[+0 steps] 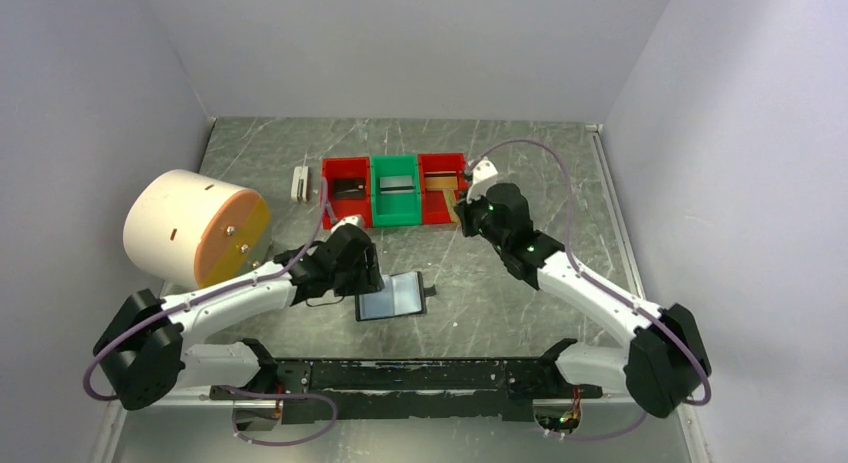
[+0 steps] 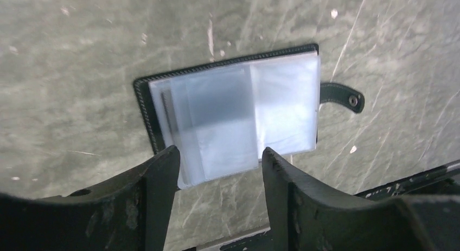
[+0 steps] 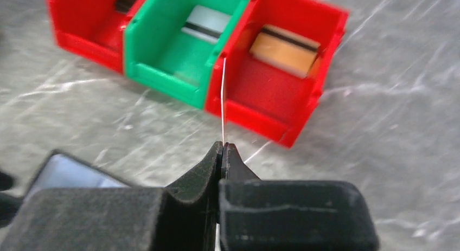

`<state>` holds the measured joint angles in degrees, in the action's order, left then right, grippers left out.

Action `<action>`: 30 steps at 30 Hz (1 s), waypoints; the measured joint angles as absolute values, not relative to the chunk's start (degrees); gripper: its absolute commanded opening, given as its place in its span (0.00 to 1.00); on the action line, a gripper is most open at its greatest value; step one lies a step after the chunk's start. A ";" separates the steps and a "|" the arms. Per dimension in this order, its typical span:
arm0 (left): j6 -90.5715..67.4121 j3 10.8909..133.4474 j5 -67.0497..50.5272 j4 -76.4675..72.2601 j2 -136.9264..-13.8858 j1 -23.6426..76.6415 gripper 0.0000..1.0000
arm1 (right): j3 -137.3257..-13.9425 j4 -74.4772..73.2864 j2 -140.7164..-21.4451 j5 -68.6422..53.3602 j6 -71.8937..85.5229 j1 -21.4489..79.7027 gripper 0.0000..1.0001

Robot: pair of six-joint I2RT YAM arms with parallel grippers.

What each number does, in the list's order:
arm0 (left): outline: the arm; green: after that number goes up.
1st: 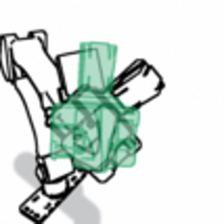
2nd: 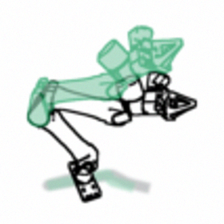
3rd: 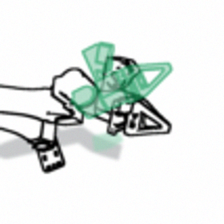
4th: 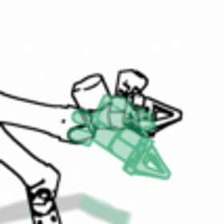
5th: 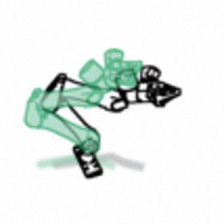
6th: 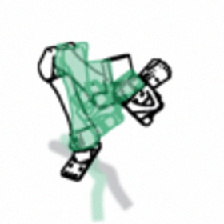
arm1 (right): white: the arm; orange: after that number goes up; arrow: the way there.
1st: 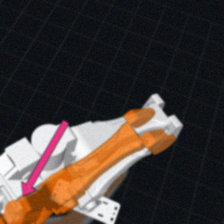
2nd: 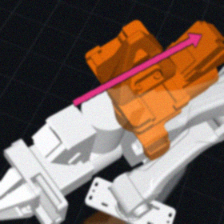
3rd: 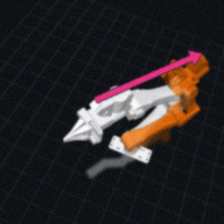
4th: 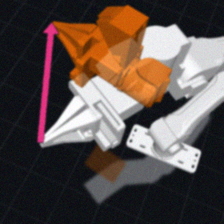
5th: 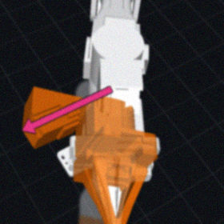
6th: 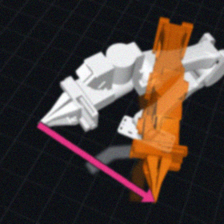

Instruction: Take the credit cards out of the card holder

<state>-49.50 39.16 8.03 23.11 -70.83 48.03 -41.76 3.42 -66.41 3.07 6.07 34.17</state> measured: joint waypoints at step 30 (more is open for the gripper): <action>-42.19 37.63 3.95 33.01 -45.65 31.57 1.00 | -70.54 2.79 -108.71 0.38 -56.64 28.69 0.00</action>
<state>-42.19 37.63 3.95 33.01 -45.65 31.57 -70.54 2.79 -108.71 0.38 -56.64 28.69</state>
